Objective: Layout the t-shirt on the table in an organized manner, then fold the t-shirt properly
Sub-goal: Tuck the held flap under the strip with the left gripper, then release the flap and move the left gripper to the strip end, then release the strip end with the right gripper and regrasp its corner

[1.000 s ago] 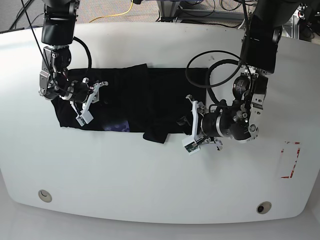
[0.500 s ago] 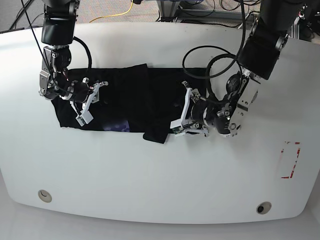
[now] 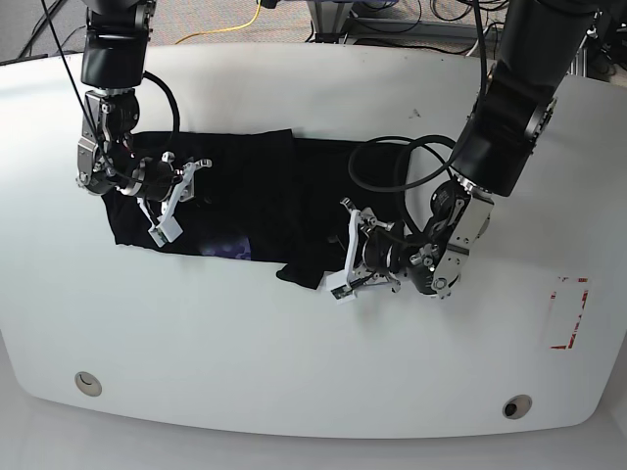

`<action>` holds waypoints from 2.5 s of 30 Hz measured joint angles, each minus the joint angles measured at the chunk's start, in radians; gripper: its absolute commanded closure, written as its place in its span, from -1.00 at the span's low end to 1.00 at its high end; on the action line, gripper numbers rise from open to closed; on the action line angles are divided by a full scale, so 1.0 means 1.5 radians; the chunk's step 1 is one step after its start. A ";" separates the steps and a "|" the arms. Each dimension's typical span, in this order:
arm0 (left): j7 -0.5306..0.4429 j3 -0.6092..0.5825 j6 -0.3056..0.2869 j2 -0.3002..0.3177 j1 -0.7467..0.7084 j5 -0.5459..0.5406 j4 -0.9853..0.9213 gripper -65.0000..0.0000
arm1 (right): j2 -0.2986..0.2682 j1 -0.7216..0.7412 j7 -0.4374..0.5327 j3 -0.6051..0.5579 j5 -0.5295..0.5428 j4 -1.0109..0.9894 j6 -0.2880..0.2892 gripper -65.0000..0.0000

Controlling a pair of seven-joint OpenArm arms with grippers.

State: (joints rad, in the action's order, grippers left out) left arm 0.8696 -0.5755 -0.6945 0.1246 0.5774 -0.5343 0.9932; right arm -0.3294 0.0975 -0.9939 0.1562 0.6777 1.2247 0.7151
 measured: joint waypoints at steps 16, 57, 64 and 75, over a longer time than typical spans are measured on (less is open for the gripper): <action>0.077 0.143 -0.002 -0.013 -0.069 -0.068 0.251 0.41 | 0.001 -0.001 0.002 0.000 -0.001 0.000 0.000 0.60; -0.108 0.310 -0.009 0.034 -0.277 0.053 0.146 0.62 | 0.000 0.001 -0.001 0.000 -0.001 -0.001 0.000 0.53; -0.102 0.309 -0.009 0.032 -0.274 0.059 0.146 0.62 | 0.002 -0.001 -0.039 -0.001 0.033 0.047 -0.006 -0.32; -0.102 0.309 -0.009 0.034 -0.274 0.057 0.145 0.62 | 0.006 -0.002 -0.173 0.136 0.114 0.196 -0.015 -1.00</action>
State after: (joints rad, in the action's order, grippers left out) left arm 0.7158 -0.1120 -0.7086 0.1757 0.1658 -0.4484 1.2114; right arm -0.3210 0.0944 -1.2530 0.3595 0.8482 1.5181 0.6926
